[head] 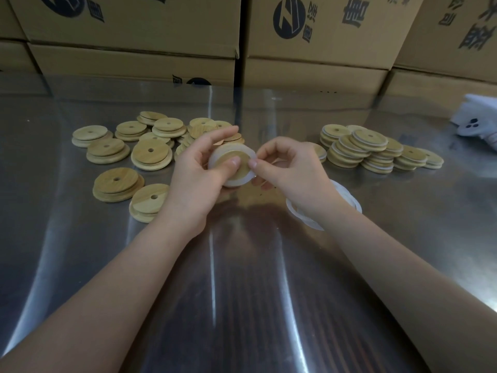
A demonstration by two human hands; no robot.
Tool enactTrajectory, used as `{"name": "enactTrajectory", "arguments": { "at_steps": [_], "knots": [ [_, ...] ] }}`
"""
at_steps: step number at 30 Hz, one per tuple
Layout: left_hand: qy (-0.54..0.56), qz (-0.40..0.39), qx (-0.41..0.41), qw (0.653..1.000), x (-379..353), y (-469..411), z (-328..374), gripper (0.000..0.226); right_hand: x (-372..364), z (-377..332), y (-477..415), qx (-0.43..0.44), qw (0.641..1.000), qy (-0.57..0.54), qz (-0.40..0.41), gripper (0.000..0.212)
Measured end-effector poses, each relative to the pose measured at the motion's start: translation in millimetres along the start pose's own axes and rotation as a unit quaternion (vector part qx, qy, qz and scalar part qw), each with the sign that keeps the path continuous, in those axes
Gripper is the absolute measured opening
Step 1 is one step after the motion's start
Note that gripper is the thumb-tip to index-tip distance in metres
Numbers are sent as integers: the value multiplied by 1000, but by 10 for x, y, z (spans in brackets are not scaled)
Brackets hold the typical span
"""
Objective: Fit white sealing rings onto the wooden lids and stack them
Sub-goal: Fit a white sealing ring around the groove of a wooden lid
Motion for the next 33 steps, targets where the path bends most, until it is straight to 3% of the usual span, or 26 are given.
{"name": "enactTrajectory", "arguments": {
  "at_steps": [9,16,19,24,33],
  "knots": [
    [-30,-17,28,999,-16,18,28,22,6,-29,-9,40,999,14,-3,13],
    [-149,-9,-74,986,-36,11,137,33,61,-42,-16,68,995,78,12,19],
    [-179,-4,-96,979,-34,8,149,36,65,-80,-13,99,986,136,10,10],
    [-170,1,-99,980,-35,4,117,38,123,-125,-28,123,971,203,11,3],
    [-180,-32,-87,979,-65,23,98,35,118,-122,-20,149,968,202,21,5]
  ]
}}
Point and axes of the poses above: each hand's wrist, its own y-axis away from the middle knuckle, its own x-axis out of the back of the hand, z = x × y, the point moved 6 cm from there along -y, towards the middle knuckle, and after that the axes turned 10 degrees about y, right-handed, at the moved point
